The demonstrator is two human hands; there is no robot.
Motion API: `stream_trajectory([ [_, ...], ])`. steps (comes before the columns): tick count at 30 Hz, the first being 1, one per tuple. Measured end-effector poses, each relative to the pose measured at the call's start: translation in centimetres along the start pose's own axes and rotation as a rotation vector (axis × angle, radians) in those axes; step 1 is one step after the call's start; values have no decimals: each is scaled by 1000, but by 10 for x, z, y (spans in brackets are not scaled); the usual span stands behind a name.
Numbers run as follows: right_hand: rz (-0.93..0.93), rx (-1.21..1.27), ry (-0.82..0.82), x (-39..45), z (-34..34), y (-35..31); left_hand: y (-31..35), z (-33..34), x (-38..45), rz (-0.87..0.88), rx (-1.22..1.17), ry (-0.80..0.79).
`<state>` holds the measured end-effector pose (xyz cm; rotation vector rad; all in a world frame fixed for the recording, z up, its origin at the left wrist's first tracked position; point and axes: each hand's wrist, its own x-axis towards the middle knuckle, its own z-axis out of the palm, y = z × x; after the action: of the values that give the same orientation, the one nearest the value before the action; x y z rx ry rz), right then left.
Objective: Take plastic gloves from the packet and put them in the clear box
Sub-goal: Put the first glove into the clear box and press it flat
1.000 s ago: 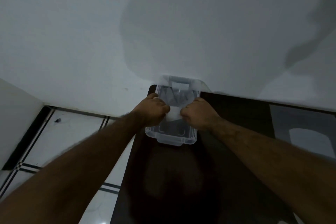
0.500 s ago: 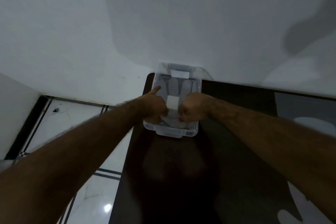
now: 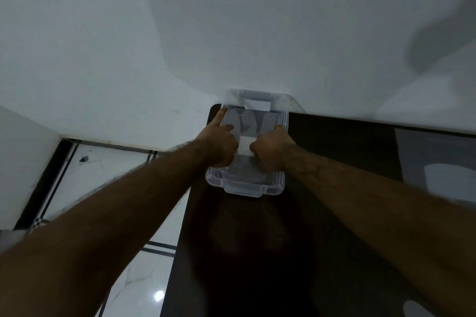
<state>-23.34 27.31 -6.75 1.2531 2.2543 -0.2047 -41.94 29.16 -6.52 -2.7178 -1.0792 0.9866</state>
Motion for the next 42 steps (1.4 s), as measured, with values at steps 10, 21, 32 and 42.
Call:
stream_trajectory([
  [10, -41, 39, 18, -9, 3, -9, -4, 2, 9, -13, 11, 78],
  [21, -43, 42, -13, -15, 8, -14, -7, -17, 53, -83, -118, 90],
  [32, -73, 55, -56, -19, 9, -15, 3, -11, 2, -55, 12, 0],
  [42, -85, 50, -27, -15, 10, -22, 12, -3, -18, -51, 170, -1],
])
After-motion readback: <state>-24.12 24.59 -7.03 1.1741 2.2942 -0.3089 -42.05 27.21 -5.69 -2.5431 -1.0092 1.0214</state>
